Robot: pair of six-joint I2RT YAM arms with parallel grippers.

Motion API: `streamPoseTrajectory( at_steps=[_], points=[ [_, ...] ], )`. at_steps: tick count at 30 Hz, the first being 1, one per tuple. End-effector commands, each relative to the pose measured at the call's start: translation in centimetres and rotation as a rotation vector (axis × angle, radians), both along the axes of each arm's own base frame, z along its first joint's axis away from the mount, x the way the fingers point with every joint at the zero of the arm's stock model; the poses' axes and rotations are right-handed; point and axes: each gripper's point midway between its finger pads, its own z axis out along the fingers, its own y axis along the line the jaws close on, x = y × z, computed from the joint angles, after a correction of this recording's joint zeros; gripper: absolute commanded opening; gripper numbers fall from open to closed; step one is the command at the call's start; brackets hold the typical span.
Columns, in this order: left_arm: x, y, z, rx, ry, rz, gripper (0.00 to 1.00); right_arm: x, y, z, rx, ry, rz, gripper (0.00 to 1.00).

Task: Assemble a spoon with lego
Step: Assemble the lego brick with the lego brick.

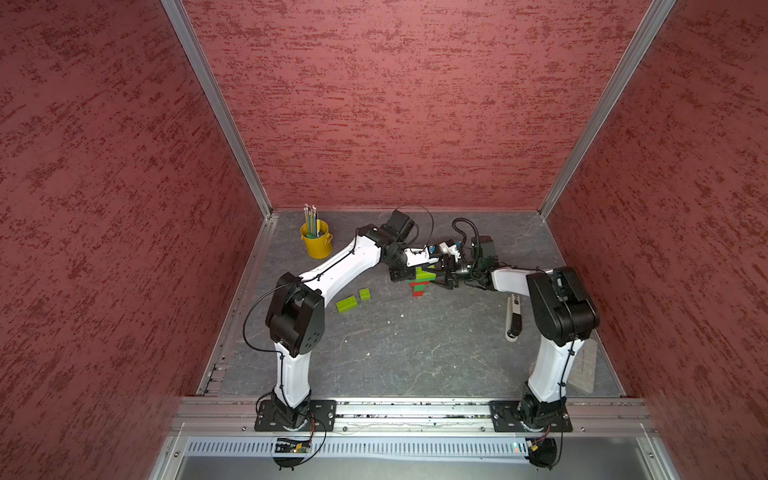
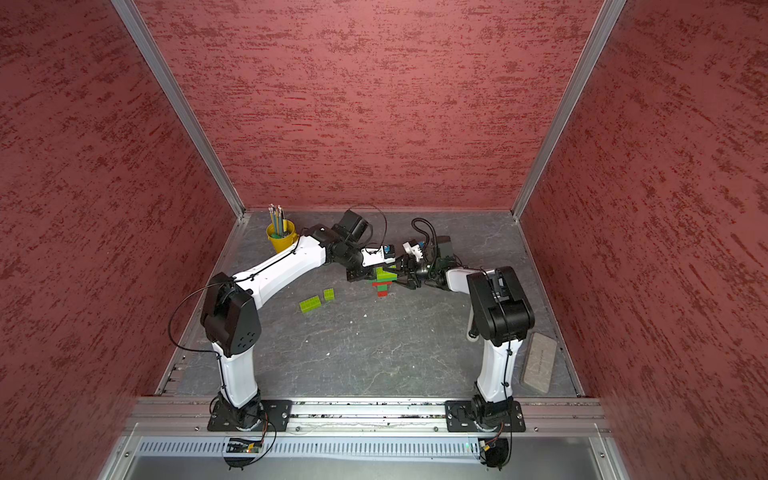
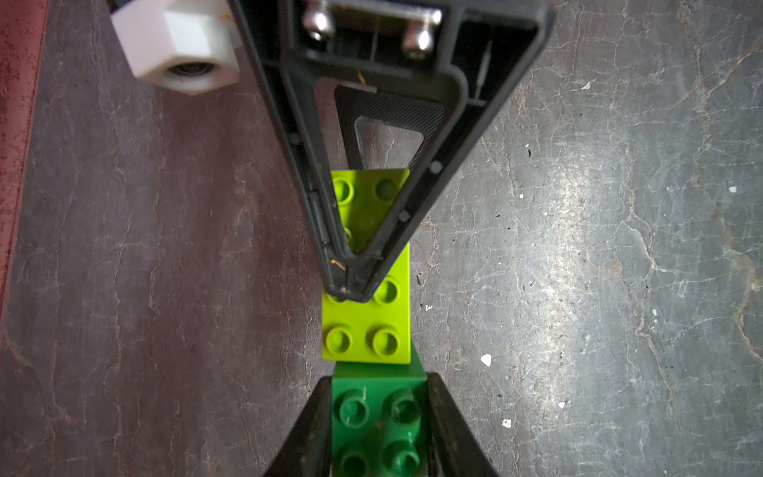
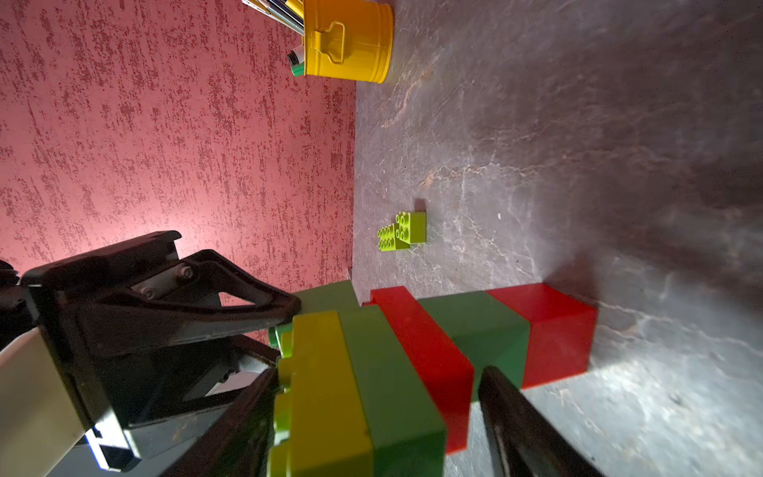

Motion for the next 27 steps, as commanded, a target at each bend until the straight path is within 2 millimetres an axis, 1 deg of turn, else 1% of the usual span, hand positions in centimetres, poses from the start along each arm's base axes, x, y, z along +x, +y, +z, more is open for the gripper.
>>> streamPoseTrajectory(
  at_steps=[1, 5, 12, 14, 16, 19, 23, 27],
  points=[
    [-0.1, -0.8, -0.2, -0.013, 0.017, -0.013, 0.23, 0.2, 0.5, 0.1, 0.008, -0.010, 0.012, 0.76],
    [-0.2, -1.0, -1.1, 0.005, 0.014, -0.013, 0.23, 0.1, 0.5, 0.0, 0.009, -0.005, 0.014, 0.76],
    [-0.6, -1.2, -2.4, 0.045, 0.064, -0.031, 0.22, 0.1, 0.6, 0.0, 0.010, -0.007, 0.018, 0.76],
    [-0.4, -1.0, -2.6, 0.064, 0.071, -0.021, 0.21, 0.1, 0.5, 0.0, 0.011, -0.008, 0.018, 0.76],
    [0.3, -0.7, -2.8, 0.096, 0.064, 0.014, 0.20, 0.0, 0.6, 0.1, 0.011, -0.009, 0.021, 0.75],
    [0.6, -0.6, -2.7, 0.104, 0.056, 0.024, 0.19, 0.0, 0.6, 0.0, 0.013, -0.008, 0.023, 0.75],
    [-0.2, -1.2, -2.5, 0.062, 0.079, -0.011, 0.20, 0.0, 0.6, 0.0, 0.013, -0.006, 0.024, 0.75],
    [-0.4, -1.1, -3.3, 0.084, 0.105, -0.001, 0.20, 0.0, 0.6, 0.0, 0.013, -0.005, 0.023, 0.75]
  ],
)
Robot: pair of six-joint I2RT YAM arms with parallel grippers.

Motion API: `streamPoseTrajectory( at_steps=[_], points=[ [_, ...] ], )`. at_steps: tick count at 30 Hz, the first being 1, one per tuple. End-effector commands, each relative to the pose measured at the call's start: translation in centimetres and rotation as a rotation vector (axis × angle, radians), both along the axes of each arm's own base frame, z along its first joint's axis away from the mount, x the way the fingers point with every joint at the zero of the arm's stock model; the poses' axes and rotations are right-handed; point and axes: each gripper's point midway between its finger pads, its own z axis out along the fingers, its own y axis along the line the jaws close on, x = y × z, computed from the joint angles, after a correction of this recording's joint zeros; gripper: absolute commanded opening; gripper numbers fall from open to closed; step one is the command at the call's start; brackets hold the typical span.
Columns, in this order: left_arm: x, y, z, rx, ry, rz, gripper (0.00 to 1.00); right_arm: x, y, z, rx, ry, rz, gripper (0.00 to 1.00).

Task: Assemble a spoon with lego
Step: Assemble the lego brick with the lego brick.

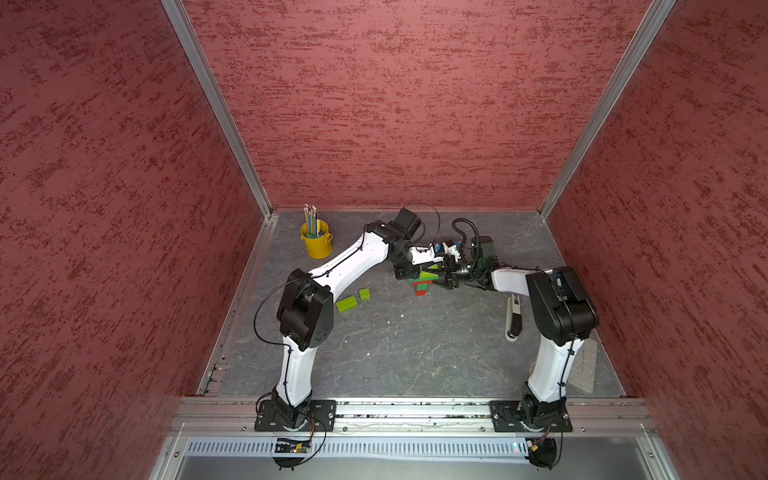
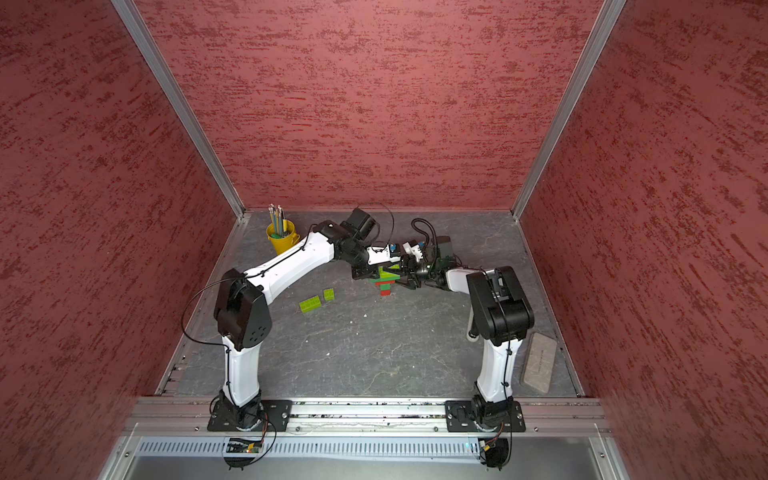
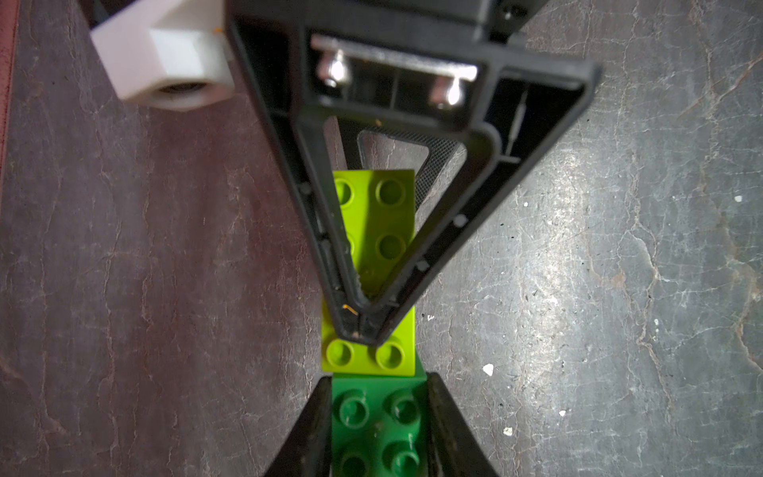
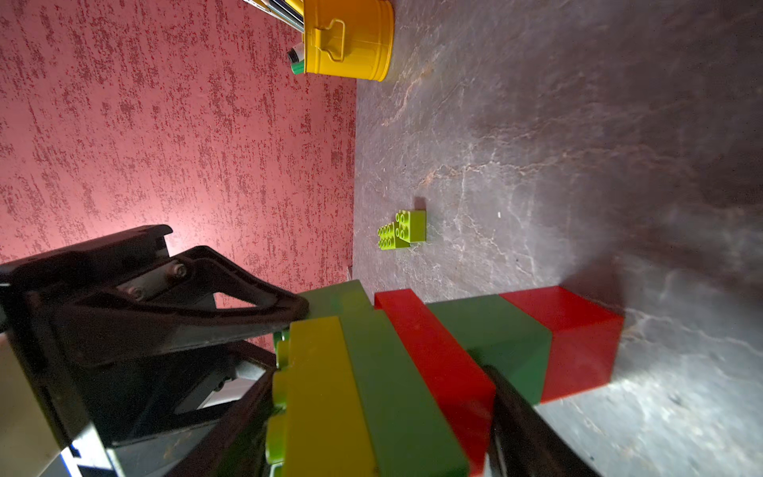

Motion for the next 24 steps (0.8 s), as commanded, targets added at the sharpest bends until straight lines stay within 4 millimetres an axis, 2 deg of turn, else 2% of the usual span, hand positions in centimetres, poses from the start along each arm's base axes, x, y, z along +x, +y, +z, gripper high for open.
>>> streamPoseTrajectory(
  at_steps=[1, 5, 8, 11, 14, 18, 21, 24],
  points=[
    [-1.0, 0.0, -2.9, 0.047, 0.079, 0.000, 0.21, 0.1, 0.6, 0.0, 0.010, -0.008, 0.017, 0.74],
    [-0.4, -0.2, -1.7, 0.019, 0.038, 0.006, 0.30, 0.1, 0.6, 0.3, 0.013, -0.008, 0.019, 0.74],
    [-0.1, -0.3, -1.0, 0.005, 0.017, 0.008, 0.43, 0.2, 0.6, 0.4, 0.014, -0.009, 0.016, 0.75],
    [-0.1, -0.1, -1.3, 0.006, 0.022, 0.011, 0.50, 0.3, 0.6, 0.7, 0.019, -0.012, 0.017, 0.75],
    [-0.1, -0.1, -1.6, 0.003, 0.021, 0.013, 0.51, 0.3, 0.6, 0.8, 0.020, -0.013, 0.017, 0.75],
    [-0.1, -0.4, -1.3, -0.016, 0.026, 0.010, 0.46, 0.3, 0.6, 0.7, 0.019, -0.010, 0.017, 0.75],
    [-0.2, -0.4, -1.3, -0.020, 0.033, 0.010, 0.34, 0.3, 0.6, 0.7, 0.020, -0.015, 0.018, 0.75],
    [-0.2, -0.3, -1.6, -0.014, 0.044, 0.012, 0.27, 0.3, 0.7, 0.7, 0.021, -0.011, 0.020, 0.75]
  ],
)
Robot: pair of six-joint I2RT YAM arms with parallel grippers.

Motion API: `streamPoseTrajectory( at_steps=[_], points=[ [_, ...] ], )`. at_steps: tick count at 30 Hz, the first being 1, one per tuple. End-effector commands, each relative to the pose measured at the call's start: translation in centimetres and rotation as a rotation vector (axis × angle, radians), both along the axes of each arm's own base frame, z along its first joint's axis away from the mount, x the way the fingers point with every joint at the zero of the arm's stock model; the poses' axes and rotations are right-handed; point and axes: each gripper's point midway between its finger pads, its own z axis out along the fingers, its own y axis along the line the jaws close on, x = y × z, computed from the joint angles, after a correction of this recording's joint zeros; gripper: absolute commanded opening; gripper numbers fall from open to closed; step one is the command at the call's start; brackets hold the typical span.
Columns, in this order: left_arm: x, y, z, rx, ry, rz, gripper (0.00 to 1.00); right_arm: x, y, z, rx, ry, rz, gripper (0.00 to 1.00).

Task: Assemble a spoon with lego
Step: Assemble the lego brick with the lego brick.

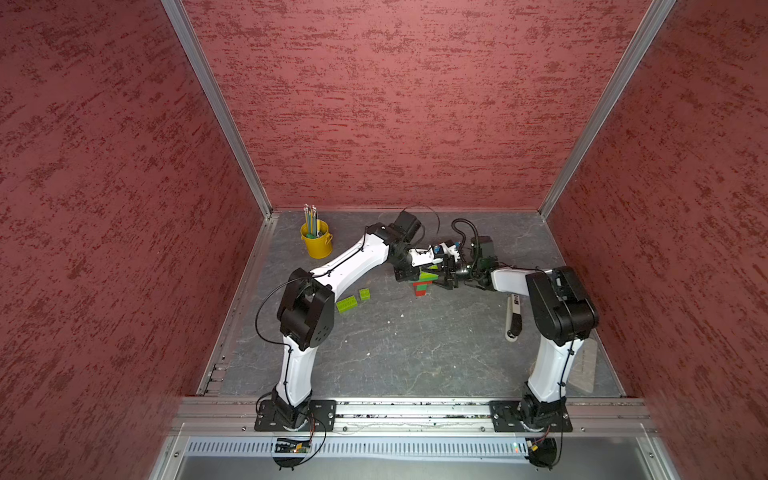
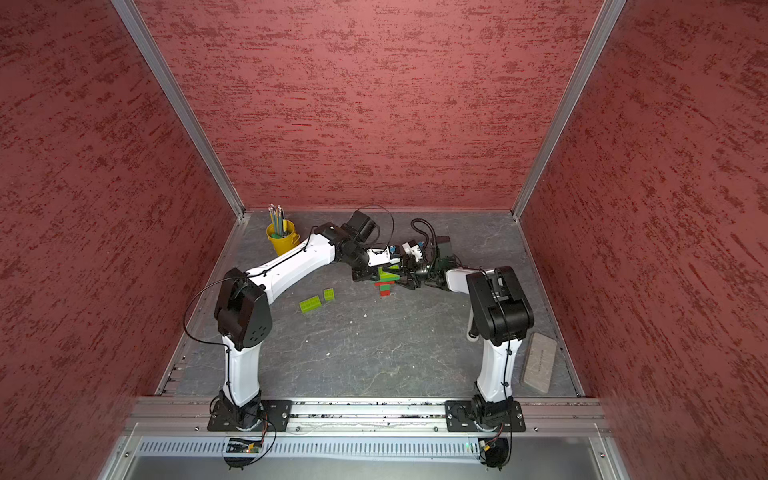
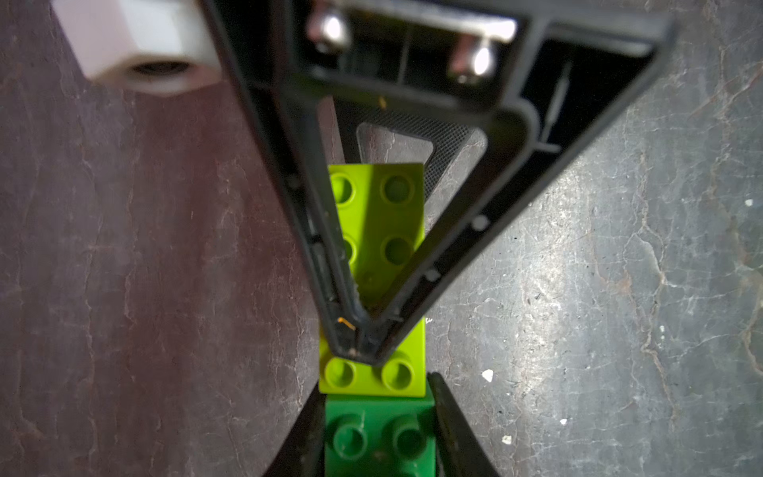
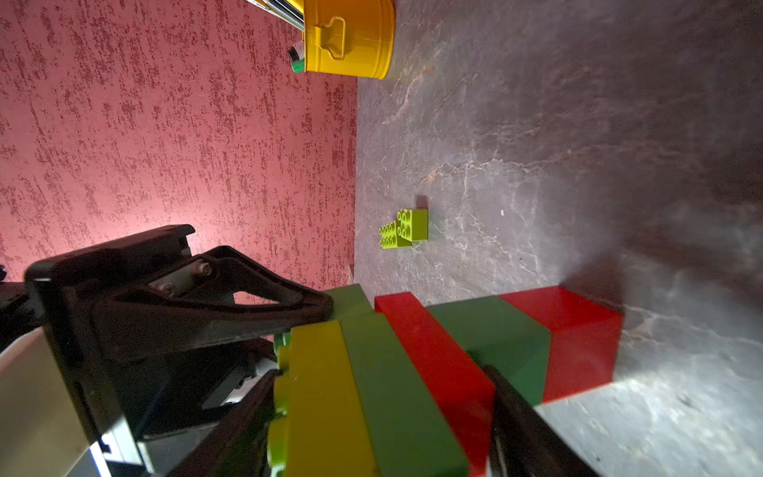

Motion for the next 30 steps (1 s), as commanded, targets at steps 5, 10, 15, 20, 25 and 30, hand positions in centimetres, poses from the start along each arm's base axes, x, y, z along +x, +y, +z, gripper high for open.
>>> streamPoseTrajectory(
  at_steps=[5, 10, 15, 20, 25, 30],
  points=[
    [-0.4, -0.3, -1.3, -0.007, 0.045, -0.009, 0.17, 0.4, 0.5, 0.6, 0.017, -0.026, 0.020, 0.75],
    [-0.7, -0.1, -2.4, -0.007, 0.088, -0.002, 0.11, 0.4, 0.6, 0.6, 0.016, -0.028, 0.021, 0.75],
    [-1.1, 0.4, -3.5, 0.016, 0.116, -0.005, 0.11, 0.3, 0.5, 0.5, 0.015, -0.024, 0.021, 0.75],
    [-0.9, 0.4, -4.5, 0.068, 0.095, -0.018, 0.10, 0.4, 0.5, 0.5, 0.014, -0.024, 0.021, 0.75],
    [-1.3, 0.4, -4.5, 0.062, 0.121, -0.002, 0.10, 0.3, 0.5, 0.3, 0.005, -0.020, 0.021, 0.75],
    [-1.0, 0.3, -3.7, 0.035, 0.079, 0.008, 0.42, 0.4, 0.5, 0.4, 0.006, -0.024, 0.023, 0.75]
  ],
)
